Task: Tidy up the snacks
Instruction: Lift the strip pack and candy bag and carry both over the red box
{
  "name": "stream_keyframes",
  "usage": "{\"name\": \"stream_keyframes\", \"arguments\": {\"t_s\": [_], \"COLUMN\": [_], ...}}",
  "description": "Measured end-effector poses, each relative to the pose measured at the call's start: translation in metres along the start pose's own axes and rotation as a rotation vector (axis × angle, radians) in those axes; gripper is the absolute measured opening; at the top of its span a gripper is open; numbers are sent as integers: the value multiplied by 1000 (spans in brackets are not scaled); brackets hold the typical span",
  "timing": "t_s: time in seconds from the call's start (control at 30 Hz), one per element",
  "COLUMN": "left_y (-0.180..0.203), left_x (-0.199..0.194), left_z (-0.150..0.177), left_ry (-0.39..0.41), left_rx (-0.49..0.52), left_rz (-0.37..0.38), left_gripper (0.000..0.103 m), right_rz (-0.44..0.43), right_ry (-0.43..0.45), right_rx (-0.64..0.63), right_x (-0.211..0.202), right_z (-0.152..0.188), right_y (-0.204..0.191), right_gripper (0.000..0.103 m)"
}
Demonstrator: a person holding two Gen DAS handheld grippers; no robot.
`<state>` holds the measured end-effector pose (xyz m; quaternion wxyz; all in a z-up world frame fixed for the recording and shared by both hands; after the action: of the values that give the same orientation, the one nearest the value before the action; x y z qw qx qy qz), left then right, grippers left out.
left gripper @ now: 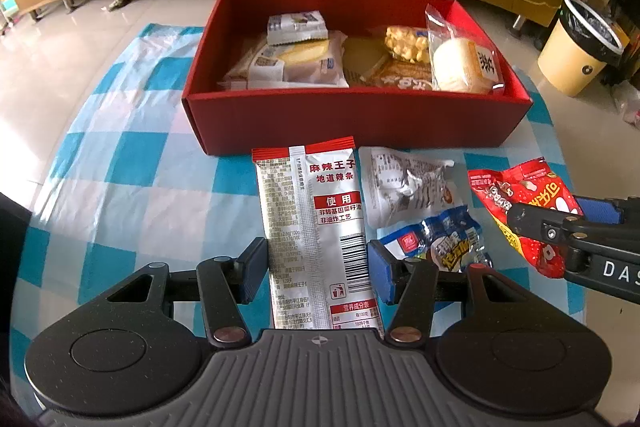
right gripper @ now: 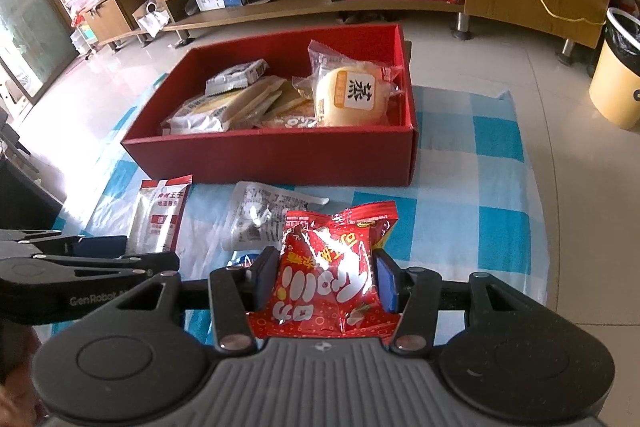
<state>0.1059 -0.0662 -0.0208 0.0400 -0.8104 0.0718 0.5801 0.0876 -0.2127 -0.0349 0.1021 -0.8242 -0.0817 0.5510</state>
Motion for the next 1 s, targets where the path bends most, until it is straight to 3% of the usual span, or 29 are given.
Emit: {"name": "stream_keyframes", "arguments": {"t_s": [1.0], "left_y": [7], "left_x": [-37], "left_z": [-39], "left_ry": [159], "left_rx": [3], "left_rz": [11], "left_gripper": [62], "right_rz": [-51], "right_ry": [148], "right_rx": [35], "right_x": [-31], "right_z": [-38], "right_y": [1], "right_gripper": [48]}}
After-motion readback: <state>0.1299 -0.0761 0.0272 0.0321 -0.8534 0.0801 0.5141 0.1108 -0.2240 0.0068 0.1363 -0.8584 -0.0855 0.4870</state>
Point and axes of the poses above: each gripper's, at about its wrist camera, not at the fingertips, and x roughly the way its jaws point, y to its right, z to its underside, the point moved 2 cm from there along x, roughly the way its jaws point, and after that the axes turned 7 degrees about -y, right-handed, at the moved point
